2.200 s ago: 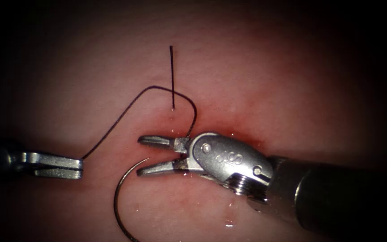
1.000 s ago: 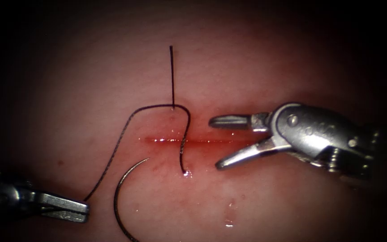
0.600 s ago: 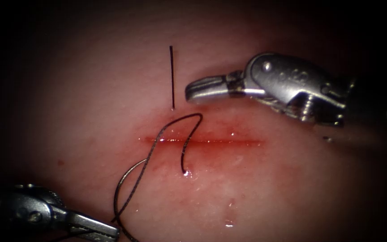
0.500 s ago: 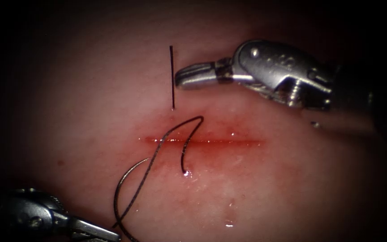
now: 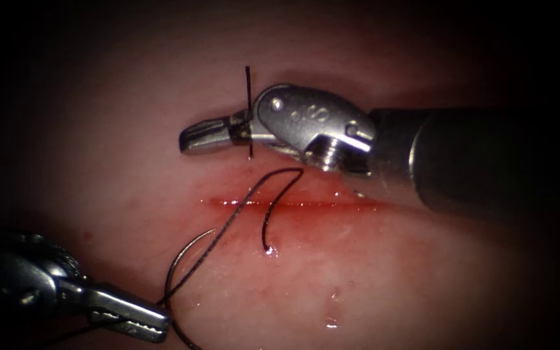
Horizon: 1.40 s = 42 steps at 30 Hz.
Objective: Wound Closure
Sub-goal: Use the left hand to wrap the suture two times around the right gripper, counter-clockwise
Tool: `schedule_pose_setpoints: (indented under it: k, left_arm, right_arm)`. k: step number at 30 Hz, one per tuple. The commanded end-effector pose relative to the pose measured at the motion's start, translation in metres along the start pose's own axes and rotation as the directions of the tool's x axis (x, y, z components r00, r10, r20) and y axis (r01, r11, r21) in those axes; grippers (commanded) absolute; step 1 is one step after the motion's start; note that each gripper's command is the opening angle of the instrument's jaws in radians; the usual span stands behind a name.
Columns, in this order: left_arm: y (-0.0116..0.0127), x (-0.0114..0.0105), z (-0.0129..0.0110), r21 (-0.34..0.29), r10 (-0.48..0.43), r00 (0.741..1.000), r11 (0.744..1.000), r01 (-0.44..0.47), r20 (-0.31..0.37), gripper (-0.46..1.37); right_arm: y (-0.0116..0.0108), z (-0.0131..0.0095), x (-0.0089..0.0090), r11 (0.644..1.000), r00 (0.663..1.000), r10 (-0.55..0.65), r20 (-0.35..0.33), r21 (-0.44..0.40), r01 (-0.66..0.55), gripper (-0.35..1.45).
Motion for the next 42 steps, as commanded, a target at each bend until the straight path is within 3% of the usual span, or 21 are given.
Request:
schedule_pose_setpoints:
  k: [1,3,6,12,15,24,31,32,37,42]
  left_arm:
    - [-0.0007,0.0000,-0.0003,0.015,0.016,1.000,1.000,-0.016,-0.007,-0.35]
    - [-0.0013,0.0000,-0.0006,0.031,0.023,1.000,0.999,-0.023,-0.014,-0.35]
    - [-0.0043,-0.0001,-0.0015,0.089,0.048,0.999,0.995,-0.047,-0.002,-0.35]
    - [-0.0080,-0.0015,-0.0025,0.171,0.051,0.998,0.984,-0.056,0.031,-0.35]
    - [-0.0087,-0.0025,-0.0024,0.189,0.049,0.997,0.980,-0.059,0.058,-0.35]
    - [-0.0076,-0.0076,-0.0011,0.203,0.031,0.989,0.977,-0.060,0.145,-0.35]
    - [-0.0074,-0.0131,-0.0006,0.237,-0.009,0.976,0.970,-0.044,0.217,-0.35]
    - [-0.0075,-0.0137,-0.0005,0.239,-0.013,0.973,0.970,-0.043,0.229,-0.35]
    - [-0.0069,-0.0166,0.0004,0.214,-0.025,0.955,0.976,-0.040,0.295,-0.35]
    - [-0.0041,-0.0197,0.0019,0.177,-0.034,0.944,0.984,-0.026,0.328,-0.35]
  right_arm:
    - [-0.0002,0.0002,-0.0007,1.000,1.000,0.006,-0.005,0.006,-0.006,-0.35]
    - [-0.0004,0.0003,-0.0014,1.000,1.000,0.008,-0.016,0.010,-0.008,-0.35]
    - [-0.0012,0.0002,-0.0035,1.000,1.000,0.014,-0.027,0.028,-0.013,-0.35]
    - [-0.0024,-0.0004,-0.0050,0.998,0.997,0.023,-0.076,0.058,-0.019,-0.35]
    - [-0.0026,-0.0008,-0.0050,0.998,0.994,0.024,-0.109,0.056,-0.018,-0.35]
    - [-0.0034,-0.0020,-0.0036,0.998,0.979,0.040,-0.201,0.061,-0.029,-0.35]
    - [-0.0042,-0.0026,-0.0036,0.996,0.966,0.055,-0.251,0.075,-0.037,-0.35]
    - [-0.0043,-0.0026,-0.0036,0.996,0.965,0.061,-0.256,0.079,-0.042,-0.23]
    - [-0.0046,-0.0030,-0.0036,0.995,0.951,0.071,-0.300,0.090,-0.045,-0.07]
    - [-0.0046,-0.0034,-0.0032,0.995,0.934,0.083,-0.348,0.078,-0.059,0.28]
